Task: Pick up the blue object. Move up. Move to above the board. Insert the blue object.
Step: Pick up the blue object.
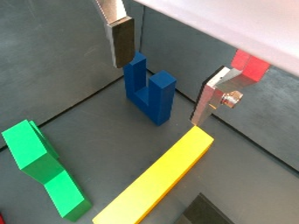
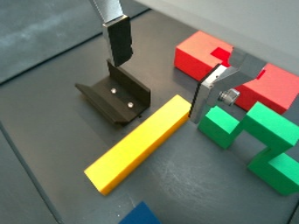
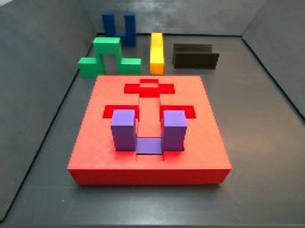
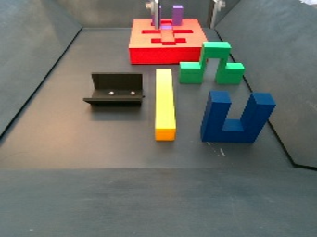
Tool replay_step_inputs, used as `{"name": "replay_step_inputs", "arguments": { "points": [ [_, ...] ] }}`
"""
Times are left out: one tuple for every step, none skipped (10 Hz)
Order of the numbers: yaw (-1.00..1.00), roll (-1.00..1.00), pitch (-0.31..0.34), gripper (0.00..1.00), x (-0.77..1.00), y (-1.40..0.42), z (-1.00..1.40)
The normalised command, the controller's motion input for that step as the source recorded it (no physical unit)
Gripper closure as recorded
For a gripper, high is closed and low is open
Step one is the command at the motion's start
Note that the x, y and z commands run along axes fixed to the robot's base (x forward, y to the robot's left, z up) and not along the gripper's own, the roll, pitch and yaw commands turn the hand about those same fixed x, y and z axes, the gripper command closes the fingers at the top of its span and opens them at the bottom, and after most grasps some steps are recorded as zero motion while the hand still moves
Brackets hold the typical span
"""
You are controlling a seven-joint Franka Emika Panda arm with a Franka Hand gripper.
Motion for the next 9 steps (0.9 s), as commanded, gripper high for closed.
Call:
{"name": "replay_step_inputs", "arguments": {
  "points": [
    [0.0, 0.0, 0.0, 0.0, 0.0, 0.02, -0.03],
    [-0.12, -0.04, -0.04, 0.0, -0.07, 0.45, -0.18],
    [-0.17, -0.05, -0.121, 0.0, -0.26, 0.47, -0.34],
    [-0.22, -0.05, -0.159, 0.0, -0.44, 0.44, -0.39],
    [-0.23, -0.04, -0.169, 0.0, -0.47, 0.36, -0.36],
    [-0.24, -0.01, -0.179, 0.0, -0.44, 0.28, -0.37],
    [-0.21, 0.0, -0.173, 0.0, -0.37, 0.29, -0.37],
    [-0.17, 0.0, -0.153, 0.0, -0.25, 0.3, -0.35],
    [-0.11, 0.0, -0.106, 0.0, -0.07, 0.31, -0.3]
  ]
}}
